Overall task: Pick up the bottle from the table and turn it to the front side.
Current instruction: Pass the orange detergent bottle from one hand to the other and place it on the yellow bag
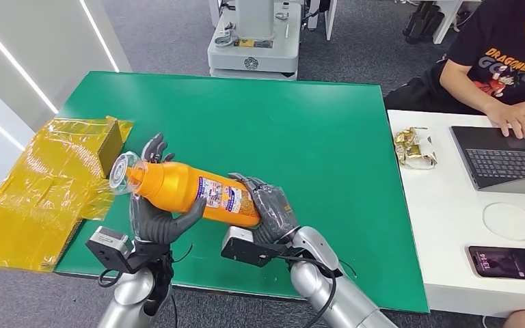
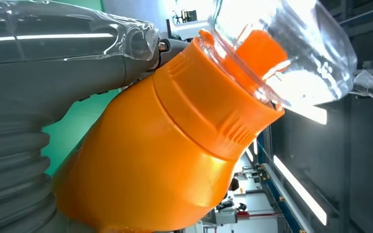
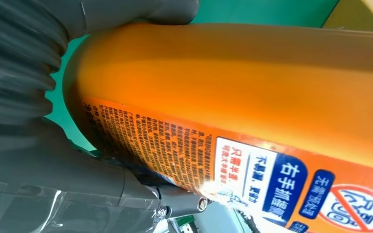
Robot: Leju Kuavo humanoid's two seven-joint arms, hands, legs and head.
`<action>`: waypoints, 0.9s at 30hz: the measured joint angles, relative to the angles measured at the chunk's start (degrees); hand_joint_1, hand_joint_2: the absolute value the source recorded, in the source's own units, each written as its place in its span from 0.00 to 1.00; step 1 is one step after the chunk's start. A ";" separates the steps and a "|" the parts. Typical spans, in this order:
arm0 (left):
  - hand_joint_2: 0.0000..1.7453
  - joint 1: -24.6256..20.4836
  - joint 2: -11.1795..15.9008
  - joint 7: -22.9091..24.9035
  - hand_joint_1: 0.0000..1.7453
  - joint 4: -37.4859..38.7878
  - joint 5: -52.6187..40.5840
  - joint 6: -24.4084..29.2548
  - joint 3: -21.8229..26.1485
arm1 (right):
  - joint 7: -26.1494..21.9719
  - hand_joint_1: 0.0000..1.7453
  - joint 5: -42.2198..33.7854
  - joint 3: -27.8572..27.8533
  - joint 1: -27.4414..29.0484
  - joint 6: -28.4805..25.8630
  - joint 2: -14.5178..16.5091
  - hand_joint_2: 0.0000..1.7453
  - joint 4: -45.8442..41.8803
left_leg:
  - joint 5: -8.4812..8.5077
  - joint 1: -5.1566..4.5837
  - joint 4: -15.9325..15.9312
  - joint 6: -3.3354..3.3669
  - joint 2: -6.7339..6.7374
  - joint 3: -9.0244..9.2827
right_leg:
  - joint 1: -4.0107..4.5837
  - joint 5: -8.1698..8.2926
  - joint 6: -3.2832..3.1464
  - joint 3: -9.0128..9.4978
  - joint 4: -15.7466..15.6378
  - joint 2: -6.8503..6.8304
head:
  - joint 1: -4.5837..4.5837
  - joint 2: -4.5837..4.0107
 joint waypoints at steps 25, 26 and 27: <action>1.00 -1.89 1.17 1.14 1.00 1.22 3.28 -0.87 -2.00 | -0.16 0.00 -0.64 1.22 -0.25 -3.84 0.00 1.00 2.05 | 0.00 0.00 0.00 0.00 0.01 -0.01 | 0.00 0.00 0.00 -0.02 0.00 0.01 | -0.01 0.00; 1.00 -2.02 1.19 1.14 1.00 1.28 3.35 -0.88 -2.06 | -0.38 0.00 -0.74 1.27 -0.15 -4.22 -0.01 1.00 2.05 | 0.00 0.00 0.00 0.00 0.01 -0.01 | 0.00 0.00 0.00 -0.02 0.00 0.01 | -0.01 0.00; 1.00 -2.15 1.20 1.14 1.00 1.37 3.44 -0.88 -2.12 | -0.62 0.00 -0.92 1.29 -0.04 -4.59 -0.01 1.00 2.02 | 0.00 0.00 0.00 0.00 0.01 -0.01 | 0.00 0.00 0.00 -0.02 0.00 0.01 | -0.01 0.00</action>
